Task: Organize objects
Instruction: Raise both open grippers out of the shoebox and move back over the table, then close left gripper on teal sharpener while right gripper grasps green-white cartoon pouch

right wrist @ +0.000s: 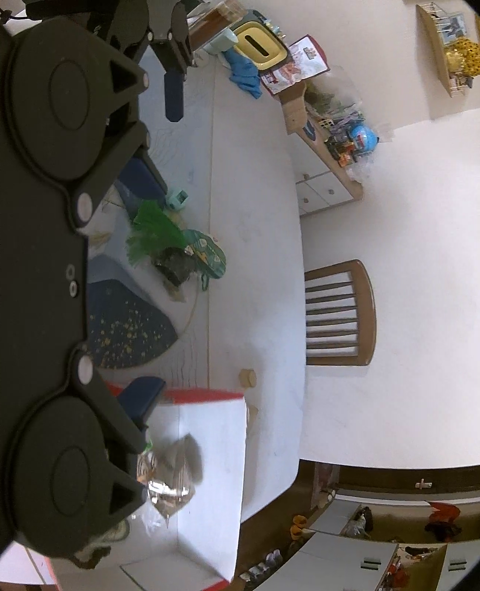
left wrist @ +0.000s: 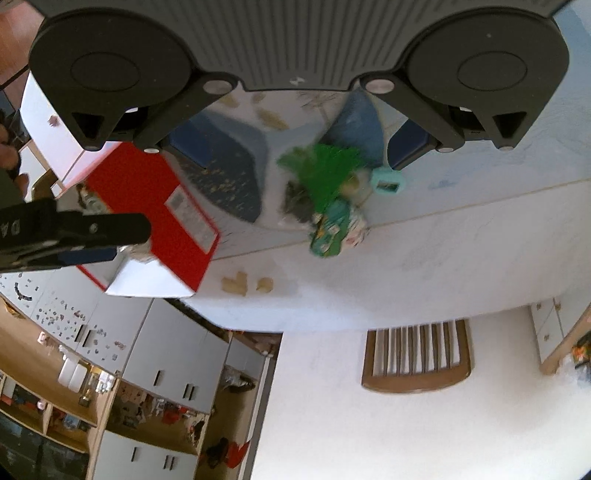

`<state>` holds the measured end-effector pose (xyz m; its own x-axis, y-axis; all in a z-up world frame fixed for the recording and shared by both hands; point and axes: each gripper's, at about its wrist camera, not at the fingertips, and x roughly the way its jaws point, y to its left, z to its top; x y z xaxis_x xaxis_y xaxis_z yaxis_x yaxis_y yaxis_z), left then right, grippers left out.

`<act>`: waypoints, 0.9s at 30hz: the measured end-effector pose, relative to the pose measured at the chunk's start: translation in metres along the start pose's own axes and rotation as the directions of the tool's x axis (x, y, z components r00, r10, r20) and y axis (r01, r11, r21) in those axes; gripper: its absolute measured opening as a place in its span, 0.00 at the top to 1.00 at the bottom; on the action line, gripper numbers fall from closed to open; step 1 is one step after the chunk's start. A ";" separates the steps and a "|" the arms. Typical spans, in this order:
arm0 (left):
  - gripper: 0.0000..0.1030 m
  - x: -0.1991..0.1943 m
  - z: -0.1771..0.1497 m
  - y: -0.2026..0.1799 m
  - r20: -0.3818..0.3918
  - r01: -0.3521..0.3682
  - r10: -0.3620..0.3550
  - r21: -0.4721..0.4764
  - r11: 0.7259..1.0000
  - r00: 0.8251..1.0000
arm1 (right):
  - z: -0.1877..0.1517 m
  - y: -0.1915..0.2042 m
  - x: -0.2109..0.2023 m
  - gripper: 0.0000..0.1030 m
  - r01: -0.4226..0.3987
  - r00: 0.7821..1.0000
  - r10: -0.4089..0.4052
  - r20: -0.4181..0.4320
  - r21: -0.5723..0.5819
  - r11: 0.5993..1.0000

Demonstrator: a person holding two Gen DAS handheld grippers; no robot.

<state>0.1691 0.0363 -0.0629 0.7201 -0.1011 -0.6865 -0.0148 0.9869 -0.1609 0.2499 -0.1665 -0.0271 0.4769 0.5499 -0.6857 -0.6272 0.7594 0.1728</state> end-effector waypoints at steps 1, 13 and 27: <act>0.00 0.003 -0.001 0.006 -0.004 -0.005 0.005 -0.005 1.000 1.000 | 0.002 0.002 0.004 0.01 0.001 1.000 -0.001 -0.006 0.000 1.000; 0.00 0.049 0.003 0.064 -0.022 -0.069 0.068 -0.016 0.998 0.997 | 0.026 0.024 0.061 0.01 0.026 0.998 -0.028 -0.057 -0.040 0.999; 0.00 0.102 0.003 0.106 -0.046 -0.096 0.095 -0.043 0.994 0.994 | 0.047 0.036 0.137 0.03 0.062 0.987 -0.070 -0.146 -0.059 0.996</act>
<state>0.2426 0.1313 -0.1477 0.6831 -0.0130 -0.7302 -0.1139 0.9857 -0.1241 0.3216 -0.0476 -0.0814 0.4245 0.4386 -0.7921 -0.6316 0.7703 0.0880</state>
